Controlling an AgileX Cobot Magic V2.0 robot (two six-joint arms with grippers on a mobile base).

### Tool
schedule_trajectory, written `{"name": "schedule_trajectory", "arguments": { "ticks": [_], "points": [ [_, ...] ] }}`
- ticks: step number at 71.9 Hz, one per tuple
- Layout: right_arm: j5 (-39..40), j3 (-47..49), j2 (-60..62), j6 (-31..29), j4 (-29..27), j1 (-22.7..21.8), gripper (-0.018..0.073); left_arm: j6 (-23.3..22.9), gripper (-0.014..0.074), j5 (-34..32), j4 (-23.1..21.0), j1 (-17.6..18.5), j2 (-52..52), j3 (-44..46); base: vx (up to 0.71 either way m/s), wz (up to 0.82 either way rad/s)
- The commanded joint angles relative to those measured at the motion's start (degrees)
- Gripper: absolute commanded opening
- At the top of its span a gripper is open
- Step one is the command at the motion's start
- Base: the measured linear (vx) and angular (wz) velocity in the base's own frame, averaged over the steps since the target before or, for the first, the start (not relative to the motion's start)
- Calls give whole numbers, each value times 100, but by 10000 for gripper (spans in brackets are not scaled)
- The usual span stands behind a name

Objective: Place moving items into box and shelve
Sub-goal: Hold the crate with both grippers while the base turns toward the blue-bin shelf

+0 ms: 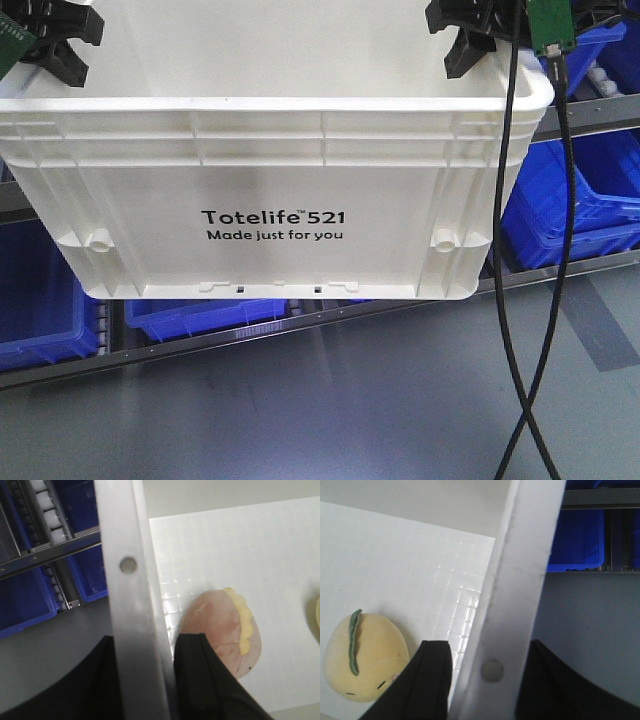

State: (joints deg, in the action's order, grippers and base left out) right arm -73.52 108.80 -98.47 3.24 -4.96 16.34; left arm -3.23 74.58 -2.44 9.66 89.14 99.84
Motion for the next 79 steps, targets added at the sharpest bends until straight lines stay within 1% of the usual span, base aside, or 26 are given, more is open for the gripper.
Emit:
{"name": "schedule_trajectory", "arguments": {
  "ticks": [1, 79],
  "points": [
    [5, 229, 370, -141, -121, -2, -3, 49, -1, -551, -62, 6, -328, 207, 3, 15],
    [5, 229, 370, -141, -121, -2, -3, 49, -1, -551, -62, 6, -328, 207, 4, 17]
  ]
}}
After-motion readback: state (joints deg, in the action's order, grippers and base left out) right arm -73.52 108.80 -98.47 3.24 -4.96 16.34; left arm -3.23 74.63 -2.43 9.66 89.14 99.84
